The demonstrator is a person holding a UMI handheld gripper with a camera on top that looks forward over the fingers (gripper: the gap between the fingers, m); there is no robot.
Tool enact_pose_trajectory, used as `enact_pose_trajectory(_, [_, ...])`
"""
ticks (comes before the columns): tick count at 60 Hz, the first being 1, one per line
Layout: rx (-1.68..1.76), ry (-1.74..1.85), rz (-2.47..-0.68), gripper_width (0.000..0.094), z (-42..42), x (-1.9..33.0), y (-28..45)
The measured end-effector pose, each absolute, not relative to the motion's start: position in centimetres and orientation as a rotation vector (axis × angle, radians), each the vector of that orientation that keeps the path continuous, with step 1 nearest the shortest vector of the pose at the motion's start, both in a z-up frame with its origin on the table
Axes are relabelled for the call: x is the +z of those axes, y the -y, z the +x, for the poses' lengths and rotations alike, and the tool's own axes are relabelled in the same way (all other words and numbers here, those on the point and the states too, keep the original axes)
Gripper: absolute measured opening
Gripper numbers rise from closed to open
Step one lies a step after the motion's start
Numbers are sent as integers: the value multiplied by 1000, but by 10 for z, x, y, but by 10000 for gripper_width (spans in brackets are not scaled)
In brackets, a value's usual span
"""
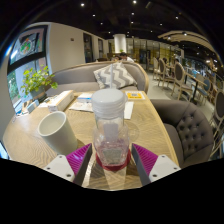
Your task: Pour water
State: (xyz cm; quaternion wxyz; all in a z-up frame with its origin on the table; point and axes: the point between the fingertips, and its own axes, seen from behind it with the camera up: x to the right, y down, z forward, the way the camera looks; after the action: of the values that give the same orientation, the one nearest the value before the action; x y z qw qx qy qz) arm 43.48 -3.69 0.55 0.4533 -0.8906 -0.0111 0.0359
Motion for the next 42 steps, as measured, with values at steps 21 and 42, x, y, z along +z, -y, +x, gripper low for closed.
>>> enact_pose_trajectory(21, [20,-88,-2291,853,414,98,142])
enact_pose_trajectory(42, [-61,-89,-2263,857,372,194,243])
